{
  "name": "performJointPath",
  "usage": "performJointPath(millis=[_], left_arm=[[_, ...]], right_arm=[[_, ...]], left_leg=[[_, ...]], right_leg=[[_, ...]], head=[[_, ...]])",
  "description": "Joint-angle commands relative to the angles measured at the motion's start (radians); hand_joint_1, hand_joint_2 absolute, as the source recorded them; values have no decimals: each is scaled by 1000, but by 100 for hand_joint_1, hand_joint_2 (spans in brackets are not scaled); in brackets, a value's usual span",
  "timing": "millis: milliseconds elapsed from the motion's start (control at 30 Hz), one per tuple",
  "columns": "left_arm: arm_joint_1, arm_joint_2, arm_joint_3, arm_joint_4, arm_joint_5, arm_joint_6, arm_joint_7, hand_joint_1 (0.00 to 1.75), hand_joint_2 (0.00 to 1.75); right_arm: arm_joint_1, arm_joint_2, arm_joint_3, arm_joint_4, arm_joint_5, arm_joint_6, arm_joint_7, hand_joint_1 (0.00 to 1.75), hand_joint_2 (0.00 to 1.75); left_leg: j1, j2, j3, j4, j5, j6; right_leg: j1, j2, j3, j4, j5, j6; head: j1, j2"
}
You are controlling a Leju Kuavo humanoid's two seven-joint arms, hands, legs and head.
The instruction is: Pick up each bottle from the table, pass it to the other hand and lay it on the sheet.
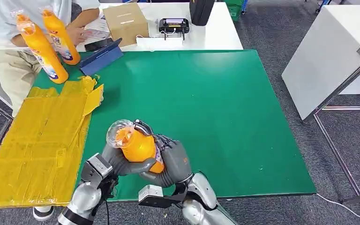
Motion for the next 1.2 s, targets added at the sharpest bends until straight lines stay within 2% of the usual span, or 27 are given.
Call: performJointPath(millis=[33,367,433,500,633,700,733,800,833,900,933,967,1000,1033,1100,1133,1200], left_arm=[[-43,-9,43,32,6,49,-3,175,175],[-50,4,98,-11,-50,144,-22,175,175],[-62,12,124,-25,-124,230,-27,175,175],[-81,33,169,-36,-272,357,-2,175,175],[-138,53,234,11,-657,493,116,175,175],[-181,83,223,78,-878,440,218,175,175],[-188,82,221,91,-881,439,219,175,175],[-220,121,179,179,-1177,380,337,175,175],[-223,118,172,199,-1184,386,345,175,175],[-254,153,112,295,-1396,325,442,175,175],[-262,155,99,325,-1396,344,455,175,175],[-328,260,-82,367,-1396,274,598,175,175],[-344,270,-130,395,-1396,241,640,175,175],[-364,256,-165,475,-1396,247,672,175,175],[-385,226,-168,588,-1396,190,669,175,175],[-390,222,-171,608,-1396,204,673,175,175],[-402,183,-97,736,-1385,173,652,175,175]], right_arm=[[1,-17,-7,1,-41,-30,-17,0,175],[21,-23,-46,-33,-48,-48,-21,0,175],[28,-25,-65,-43,-50,-57,-19,0,175],[50,-25,-100,-83,-50,-75,-30,0,175],[107,-45,-159,-246,-29,-111,-47,0,175],[137,-68,-194,-390,-111,-74,-58,0,175],[144,-76,-203,-420,-118,-60,-53,0,175],[172,-77,-246,-544,-331,82,-56,0,175],[176,-80,-262,-562,-340,98,-52,0,175],[186,-73,-298,-608,-448,197,-61,0,175],[189,-71,-306,-616,-448,207,-59,0,175],[187,-69,-311,-624,-471,231,-64,0,175],[186,-71,-312,-630,-481,243,-63,0,175],[187,-71,-323,-646,-494,263,-55,0,175],[186,-68,-336,-658,-505,279,-56,0,175],[186,-67,-338,-662,-505,281,-56,0,175],[176,-74,-343,-658,-493,282,-52,0,175]], left_leg=[[2,-3,7,1,-4,-2],[1,-3,4,0,-2,-1],[2,-2,7,1,-4,-2],[2,-1,3,1,-2,-1],[2,-4,2,1,-1,-2],[2,-5,4,2,-3,-2],[2,-4,5,3,-4,-2],[2,-6,4,3,-3,-2],[0,-6,1,1,0,-1],[1,-6,4,1,-2,-1],[1,-3,3,0,-1,-1],[1,-4,4,0,-1,-2],[1,-4,5,1,-2,-2],[1,-5,2,0,0,-2],[2,-9,6,0,-1,-2],[1,-5,5,-1,0,-2],[1,-3,6,-1,-1,-2]], right_leg=[[1,4,8,0,-3,-2],[1,2,4,0,-2,-2],[1,4,8,0,-4,-2],[1,4,4,0,-2,-2],[1,1,3,1,-2,-2],[1,2,5,2,-4,-3],[1,2,6,2,-4,-3],[1,1,6,2,-4,-2],[0,-2,2,1,-2,-1],[0,-1,5,1,-3,-2],[0,0,4,0,-2,-1],[0,1,5,0,-2,-2],[0,2,6,0,-2,-2],[0,-2,2,0,-1,-2],[1,-4,7,0,-3,-3],[0,-2,5,-1,-2,-2],[0,1,6,-1,-2,-2]], head=[[0,0],[0,0],[0,0],[0,0],[0,0],[0,0],[0,0],[0,0],[0,0],[1,0],[0,0],[0,0],[0,0],[0,0],[0,0],[0,0],[0,0]])
